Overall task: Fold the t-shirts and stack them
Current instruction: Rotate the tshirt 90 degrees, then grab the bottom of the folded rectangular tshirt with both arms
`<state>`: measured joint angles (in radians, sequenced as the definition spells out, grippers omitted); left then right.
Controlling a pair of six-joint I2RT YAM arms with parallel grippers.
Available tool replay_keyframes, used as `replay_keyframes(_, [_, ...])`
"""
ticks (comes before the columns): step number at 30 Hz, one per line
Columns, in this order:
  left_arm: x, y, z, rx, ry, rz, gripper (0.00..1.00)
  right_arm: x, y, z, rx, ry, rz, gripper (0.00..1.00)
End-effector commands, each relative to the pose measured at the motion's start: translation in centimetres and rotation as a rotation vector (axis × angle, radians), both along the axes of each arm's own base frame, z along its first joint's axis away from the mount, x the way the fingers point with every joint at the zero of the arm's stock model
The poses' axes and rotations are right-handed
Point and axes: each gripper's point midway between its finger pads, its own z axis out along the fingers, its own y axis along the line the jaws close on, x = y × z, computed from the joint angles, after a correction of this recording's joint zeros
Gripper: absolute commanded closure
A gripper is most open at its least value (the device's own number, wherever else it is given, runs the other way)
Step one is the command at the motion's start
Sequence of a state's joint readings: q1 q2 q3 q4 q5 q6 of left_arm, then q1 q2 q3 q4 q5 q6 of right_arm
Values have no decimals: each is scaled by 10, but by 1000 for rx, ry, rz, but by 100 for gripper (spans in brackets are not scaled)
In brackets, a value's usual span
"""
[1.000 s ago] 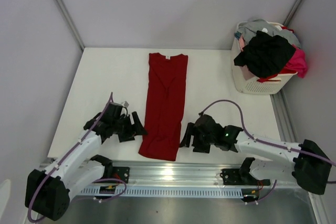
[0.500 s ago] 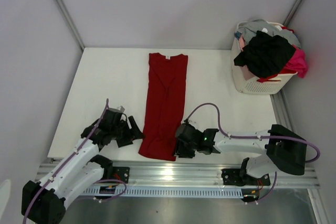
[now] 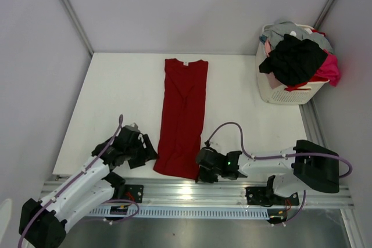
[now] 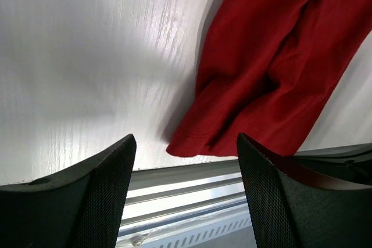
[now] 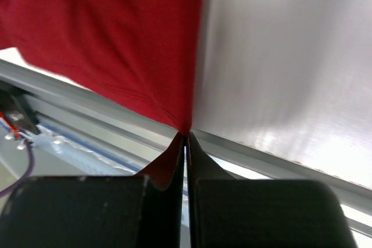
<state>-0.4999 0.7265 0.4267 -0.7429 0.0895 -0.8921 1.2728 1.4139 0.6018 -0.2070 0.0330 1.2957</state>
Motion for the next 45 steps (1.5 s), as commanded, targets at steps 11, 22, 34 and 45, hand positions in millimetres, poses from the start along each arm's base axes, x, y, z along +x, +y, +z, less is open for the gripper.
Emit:
replay_keyframes(11, [-21, -16, -9, 13, -9, -108, 42, 0, -42, 14, -73, -71, -54, 100])
replay_keyframes(22, [-37, -38, -21, 20, 15, -235, 36, -5, -56, 6, -78, -61, -58, 100])
replay_keyframes(34, [-48, -59, -25, -51, 36, -284, 51, -3, -58, 5, -89, -72, -47, 100])
replay_keyframes(45, [-55, -62, -36, -43, 59, -280, 71, 7, -57, 6, -83, -81, -43, 100])
